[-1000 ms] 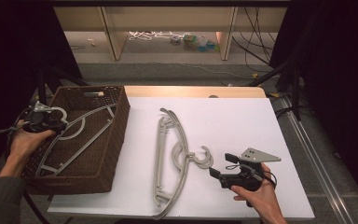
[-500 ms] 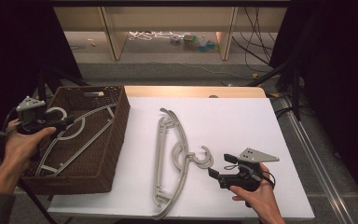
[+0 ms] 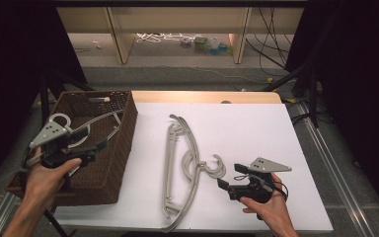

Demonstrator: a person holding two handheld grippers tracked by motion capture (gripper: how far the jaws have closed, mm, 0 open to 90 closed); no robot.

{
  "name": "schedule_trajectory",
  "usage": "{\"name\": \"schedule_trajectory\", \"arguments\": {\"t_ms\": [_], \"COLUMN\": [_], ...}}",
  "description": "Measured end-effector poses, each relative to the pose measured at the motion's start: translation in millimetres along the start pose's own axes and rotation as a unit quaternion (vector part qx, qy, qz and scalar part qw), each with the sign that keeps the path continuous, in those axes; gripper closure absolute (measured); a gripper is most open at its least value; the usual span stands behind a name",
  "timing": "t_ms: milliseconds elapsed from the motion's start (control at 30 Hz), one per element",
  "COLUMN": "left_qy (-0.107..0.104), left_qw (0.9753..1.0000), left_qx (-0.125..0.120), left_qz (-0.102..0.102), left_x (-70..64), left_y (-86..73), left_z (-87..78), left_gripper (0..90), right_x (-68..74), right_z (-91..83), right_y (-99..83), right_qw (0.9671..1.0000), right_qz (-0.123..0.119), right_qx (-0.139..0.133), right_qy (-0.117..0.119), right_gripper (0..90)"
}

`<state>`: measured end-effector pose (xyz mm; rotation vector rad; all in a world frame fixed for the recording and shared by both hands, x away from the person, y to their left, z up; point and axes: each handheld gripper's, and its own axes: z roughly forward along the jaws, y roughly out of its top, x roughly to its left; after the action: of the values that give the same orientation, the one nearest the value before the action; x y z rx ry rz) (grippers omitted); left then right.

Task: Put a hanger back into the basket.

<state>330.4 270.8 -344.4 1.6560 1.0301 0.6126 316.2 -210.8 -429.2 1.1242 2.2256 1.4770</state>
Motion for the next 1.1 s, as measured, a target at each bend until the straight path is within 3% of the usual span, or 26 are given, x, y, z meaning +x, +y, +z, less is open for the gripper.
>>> {"name": "schedule_trajectory", "arguments": {"t_ms": [133, 300, 433, 533, 567, 833, 933, 1000, 1100], "left_qy": [-0.025, -0.045, -0.059, -0.055, -0.059, -0.073, -0.074, -0.089, -0.095], "left_qw": [0.9995, 0.9981, 0.9969, 0.9968, 0.9965, 0.9941, 0.9943, 0.9928, 0.9923], "left_qx": [-0.02, -0.03, -0.042, -0.056, -0.057, -0.069, -0.065, -0.055, -0.047], "left_qz": [0.002, 0.028, 0.028, 0.012, 0.017, 0.039, 0.041, 0.059, 0.065], "left_x": [-26.1, -47.4, -53.7, -55.3, -55.7, -64.1, -68.3, -69.9, -73.1], "left_y": [-11.5, -20.0, -28.8, -36.1, -38.8, -55.9, -64.2, -68.7, -74.1], "left_z": [0.9, 6.0, 10.5, 12.8, 13.9, 22.0, 25.0, 29.0, 30.9], "left_gripper": [22.7, 22.0, 21.1, 20.9, 20.7, 16.2, 16.4, 16.7, 17.2], "right_x": [3.1, 2.7, 3.3, 2.4, 2.1, -1.0, -1.4, -1.6, -0.2], "right_z": [1.1, 3.3, 2.8, 2.2, 0.8, -3.0, -5.5, -6.3, -6.3], "right_y": [0.2, -0.7, -0.8, -1.0, -0.9, -3.3, -4.4, -5.3, -5.5], "right_qw": [0.9998, 1.0, 0.9999, 0.9999, 0.9999, 0.9996, 0.9994, 0.9993, 0.9995], "right_qz": [0.006, -0.001, 0.008, 0.007, 0.01, 0.018, 0.018, 0.014, 0.015], "right_qx": [0.017, 0.009, 0.009, 0.01, 0.007, -0.022, -0.029, -0.031, -0.027], "right_qy": [0.005, 0.003, 0.008, -0.001, 0.006, -0.005, -0.008, -0.011, -0.009], "right_gripper": [17.3, 17.3, 17.3, 17.3, 17.3, 16.4, 16.3, 16.2, 16.2]}}
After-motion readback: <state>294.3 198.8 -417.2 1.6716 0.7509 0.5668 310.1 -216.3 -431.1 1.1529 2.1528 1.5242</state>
